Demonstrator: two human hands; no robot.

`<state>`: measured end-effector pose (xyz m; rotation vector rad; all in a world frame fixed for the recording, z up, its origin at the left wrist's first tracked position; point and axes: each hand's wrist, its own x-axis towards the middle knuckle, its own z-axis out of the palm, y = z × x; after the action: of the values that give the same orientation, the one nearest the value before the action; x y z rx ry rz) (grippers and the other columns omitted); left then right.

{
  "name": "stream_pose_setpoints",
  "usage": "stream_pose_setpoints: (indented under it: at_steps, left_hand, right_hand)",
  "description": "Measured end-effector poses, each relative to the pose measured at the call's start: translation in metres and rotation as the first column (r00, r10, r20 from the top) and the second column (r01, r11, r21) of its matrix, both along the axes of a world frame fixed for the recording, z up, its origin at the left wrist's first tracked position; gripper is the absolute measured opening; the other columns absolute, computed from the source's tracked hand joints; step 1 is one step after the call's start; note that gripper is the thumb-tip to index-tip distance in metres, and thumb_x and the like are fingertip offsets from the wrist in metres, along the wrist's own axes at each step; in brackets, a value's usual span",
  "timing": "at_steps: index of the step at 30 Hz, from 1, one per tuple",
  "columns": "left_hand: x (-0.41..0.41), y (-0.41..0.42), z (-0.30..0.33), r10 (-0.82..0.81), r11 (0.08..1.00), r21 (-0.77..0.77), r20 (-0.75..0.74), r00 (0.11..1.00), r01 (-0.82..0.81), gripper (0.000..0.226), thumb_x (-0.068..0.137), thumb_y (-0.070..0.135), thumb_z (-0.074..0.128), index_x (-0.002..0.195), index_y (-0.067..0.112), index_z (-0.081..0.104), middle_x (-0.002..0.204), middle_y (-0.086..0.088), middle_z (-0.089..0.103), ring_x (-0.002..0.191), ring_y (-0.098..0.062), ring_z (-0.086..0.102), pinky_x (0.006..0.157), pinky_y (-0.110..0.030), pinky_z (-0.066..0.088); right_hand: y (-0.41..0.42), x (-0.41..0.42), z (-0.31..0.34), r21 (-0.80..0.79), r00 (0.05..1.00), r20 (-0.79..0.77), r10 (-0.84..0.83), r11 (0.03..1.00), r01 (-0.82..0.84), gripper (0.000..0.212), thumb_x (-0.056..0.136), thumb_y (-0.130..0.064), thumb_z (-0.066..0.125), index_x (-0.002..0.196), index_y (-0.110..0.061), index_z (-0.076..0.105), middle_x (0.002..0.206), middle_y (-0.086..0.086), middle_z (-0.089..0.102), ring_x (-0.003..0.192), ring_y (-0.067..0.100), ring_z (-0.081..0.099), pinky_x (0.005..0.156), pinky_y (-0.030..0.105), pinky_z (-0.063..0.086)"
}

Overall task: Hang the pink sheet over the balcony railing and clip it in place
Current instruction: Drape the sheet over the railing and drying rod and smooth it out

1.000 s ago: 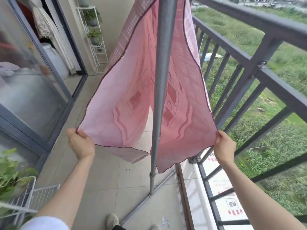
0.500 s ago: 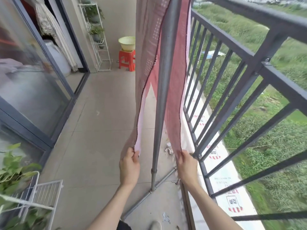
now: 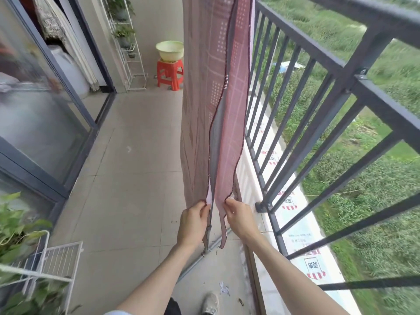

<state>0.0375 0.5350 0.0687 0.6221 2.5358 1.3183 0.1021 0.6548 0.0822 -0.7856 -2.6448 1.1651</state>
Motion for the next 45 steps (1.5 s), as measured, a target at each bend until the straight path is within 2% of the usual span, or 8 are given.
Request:
stream_pose_setpoints:
  at_steps: [2, 4, 7, 10, 16, 27, 32, 45]
  left_hand:
    - [0.000, 0.000, -0.002, -0.063, 0.998, -0.012, 0.023, 0.998, 0.064, 0.021, 0.090, 0.009, 0.051, 0.100, 0.018, 0.067, 0.097, -0.007, 0.072, 0.090, -0.029, 0.064, 0.077, -0.031, 0.047]
    - [-0.001, -0.003, -0.004, -0.113, 0.993, -0.023, 0.043, 0.993, 0.114, 0.035, 0.089, 0.004, 0.047, 0.116, 0.022, 0.061, 0.116, -0.001, 0.066, 0.103, -0.024, 0.061, 0.088, -0.028, 0.046]
    - [-0.005, -0.009, -0.007, -0.195, 0.979, -0.048, 0.034, 0.980, 0.196, 0.042, 0.089, 0.001, 0.046, 0.126, 0.020, 0.053, 0.130, 0.001, 0.056, 0.114, -0.020, 0.055, 0.093, -0.017, 0.037]
    - [-0.006, -0.015, -0.009, -0.327, 0.939, -0.098, 0.053, 0.944, 0.330, 0.050, 0.089, -0.001, 0.044, 0.135, 0.020, 0.042, 0.140, 0.003, 0.044, 0.128, -0.012, 0.042, 0.100, -0.008, 0.022]
    - [-0.005, -0.043, -0.024, -0.427, 0.871, -0.217, 0.113, 0.897, 0.442, 0.053, 0.093, 0.005, 0.040, 0.143, 0.021, 0.028, 0.151, 0.002, 0.028, 0.137, -0.010, 0.026, 0.113, -0.022, 0.018]
    - [-0.088, -0.138, -0.008, -0.184, 0.912, -0.394, -0.150, 0.972, 0.112, 0.050, 0.096, 0.022, 0.040, 0.144, 0.021, 0.024, 0.152, -0.001, 0.026, 0.140, -0.016, 0.021, 0.113, -0.029, 0.017]
    - [-0.158, -0.173, 0.013, -0.145, 0.922, -0.385, -0.230, 0.962, 0.046, 0.049, 0.095, 0.023, 0.041, 0.142, 0.017, 0.029, 0.150, -0.006, 0.030, 0.139, -0.021, 0.025, 0.113, -0.031, 0.019]
    - [-0.325, -0.194, 0.067, -0.468, 0.862, -0.366, -0.307, 0.829, 0.351, 0.049, 0.096, 0.028, 0.040, 0.143, 0.018, 0.028, 0.151, -0.004, 0.027, 0.141, -0.020, 0.018, 0.115, -0.033, 0.016]
  right_hand:
    - [0.001, 0.001, -0.003, -0.023, 0.994, 0.046, 0.098, 0.995, -0.097, 0.021, 0.089, -0.002, 0.040, 0.073, -0.012, 0.050, 0.065, 0.014, 0.056, 0.065, 0.033, 0.047, 0.058, 0.033, 0.031]
    - [0.000, 0.004, -0.005, -0.057, 0.985, 0.069, 0.156, 0.987, -0.152, 0.037, 0.087, 0.002, 0.035, 0.098, -0.021, 0.062, 0.087, 0.010, 0.069, 0.085, 0.030, 0.060, 0.072, 0.032, 0.043]
    - [0.001, 0.007, -0.008, -0.087, 0.978, 0.115, 0.175, 0.982, -0.166, 0.052, 0.090, 0.000, 0.034, 0.126, -0.033, 0.053, 0.112, 0.015, 0.067, 0.107, 0.031, 0.057, 0.088, 0.034, 0.046]
    - [-0.003, 0.011, -0.014, -0.100, 0.953, 0.199, 0.227, 0.972, -0.210, 0.052, 0.093, -0.005, 0.033, 0.137, -0.031, 0.041, 0.121, 0.014, 0.064, 0.113, 0.031, 0.055, 0.088, 0.031, 0.044]
    - [-0.023, 0.015, -0.020, -0.116, 0.878, 0.333, 0.343, 0.939, -0.323, 0.033, 0.092, -0.013, 0.038, 0.123, -0.010, 0.050, 0.114, 0.014, 0.065, 0.104, 0.036, 0.057, 0.082, 0.035, 0.042]
    - [-0.093, -0.086, 0.015, -0.059, 0.847, 0.228, 0.480, 0.875, -0.480, 0.056, 0.097, -0.031, 0.040, 0.147, -0.024, 0.017, 0.142, 0.007, 0.045, 0.126, 0.026, 0.046, 0.099, 0.029, 0.035]
    - [-0.106, -0.162, 0.028, 0.121, 0.891, 0.195, 0.409, 0.892, -0.436, 0.060, 0.097, -0.037, 0.040, 0.148, -0.023, 0.012, 0.156, 0.003, 0.018, 0.142, 0.018, 0.017, 0.115, 0.034, 0.019]
    - [-0.155, -0.253, 0.097, 0.255, 1.000, -0.012, 0.017, 0.967, -0.013, 0.060, 0.096, -0.031, 0.045, 0.147, -0.022, 0.016, 0.154, 0.003, 0.022, 0.140, 0.021, 0.025, 0.110, 0.027, 0.023]
